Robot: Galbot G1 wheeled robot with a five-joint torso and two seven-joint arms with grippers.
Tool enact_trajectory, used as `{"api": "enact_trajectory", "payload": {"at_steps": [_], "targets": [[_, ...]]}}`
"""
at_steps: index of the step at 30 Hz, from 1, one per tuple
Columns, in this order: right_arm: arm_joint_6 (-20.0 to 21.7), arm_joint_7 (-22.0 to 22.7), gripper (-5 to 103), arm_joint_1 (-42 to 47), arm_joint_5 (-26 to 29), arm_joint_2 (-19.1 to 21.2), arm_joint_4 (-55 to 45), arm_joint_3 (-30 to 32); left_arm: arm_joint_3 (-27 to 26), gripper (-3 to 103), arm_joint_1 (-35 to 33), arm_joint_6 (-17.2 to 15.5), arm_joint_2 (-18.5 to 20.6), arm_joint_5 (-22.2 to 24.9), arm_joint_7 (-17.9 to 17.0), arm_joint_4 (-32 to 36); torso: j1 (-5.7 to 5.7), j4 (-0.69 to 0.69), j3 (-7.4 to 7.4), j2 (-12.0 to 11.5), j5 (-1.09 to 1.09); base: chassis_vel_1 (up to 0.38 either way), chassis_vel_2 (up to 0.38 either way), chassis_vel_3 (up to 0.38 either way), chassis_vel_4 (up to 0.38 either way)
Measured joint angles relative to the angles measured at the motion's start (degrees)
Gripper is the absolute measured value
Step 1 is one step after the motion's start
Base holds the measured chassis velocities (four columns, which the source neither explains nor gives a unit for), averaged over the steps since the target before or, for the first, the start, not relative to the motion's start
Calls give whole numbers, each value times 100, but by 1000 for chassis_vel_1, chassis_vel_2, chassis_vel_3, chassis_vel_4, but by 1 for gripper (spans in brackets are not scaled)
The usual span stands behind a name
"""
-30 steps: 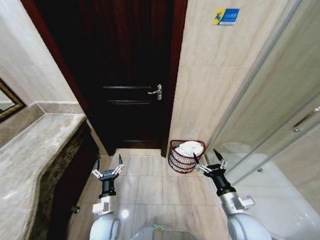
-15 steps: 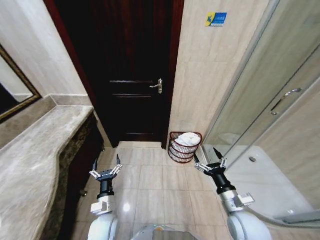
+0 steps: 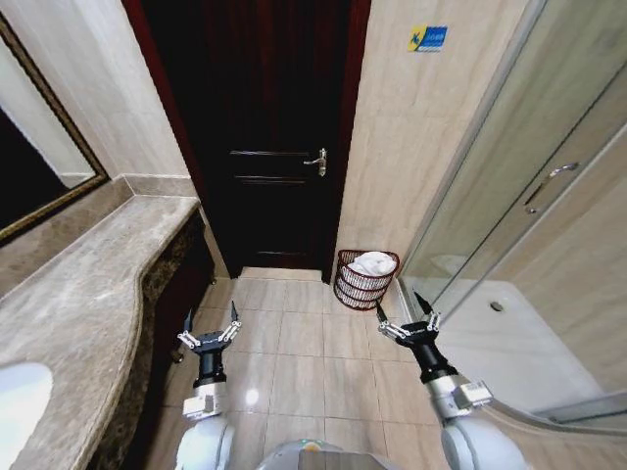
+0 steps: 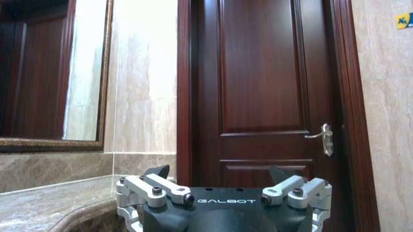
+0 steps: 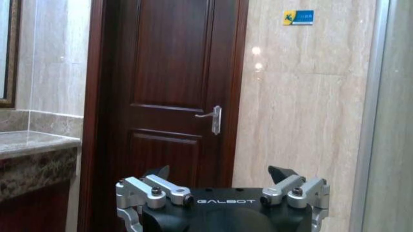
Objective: Discard the used towel into the hamper.
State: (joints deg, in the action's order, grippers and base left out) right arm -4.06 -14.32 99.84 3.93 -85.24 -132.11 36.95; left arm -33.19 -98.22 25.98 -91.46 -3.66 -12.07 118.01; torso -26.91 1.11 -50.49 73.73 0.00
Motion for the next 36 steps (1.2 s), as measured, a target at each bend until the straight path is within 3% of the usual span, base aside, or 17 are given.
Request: {"api": "enact_trajectory", "payload": {"at_steps": [31,36], "targets": [[-91,-2,100,145,10,-14,-51,-4,6,100,-4,-65,-11,-7,65,124,2,-1,3,-5,0,76,-84,-83,87],[-94,-1,100,134,2,-44,-37,-5,-2,100,-29,-138,22,83,278,206,2,0,3,-5,-1,106,-76,-93,78]]}}
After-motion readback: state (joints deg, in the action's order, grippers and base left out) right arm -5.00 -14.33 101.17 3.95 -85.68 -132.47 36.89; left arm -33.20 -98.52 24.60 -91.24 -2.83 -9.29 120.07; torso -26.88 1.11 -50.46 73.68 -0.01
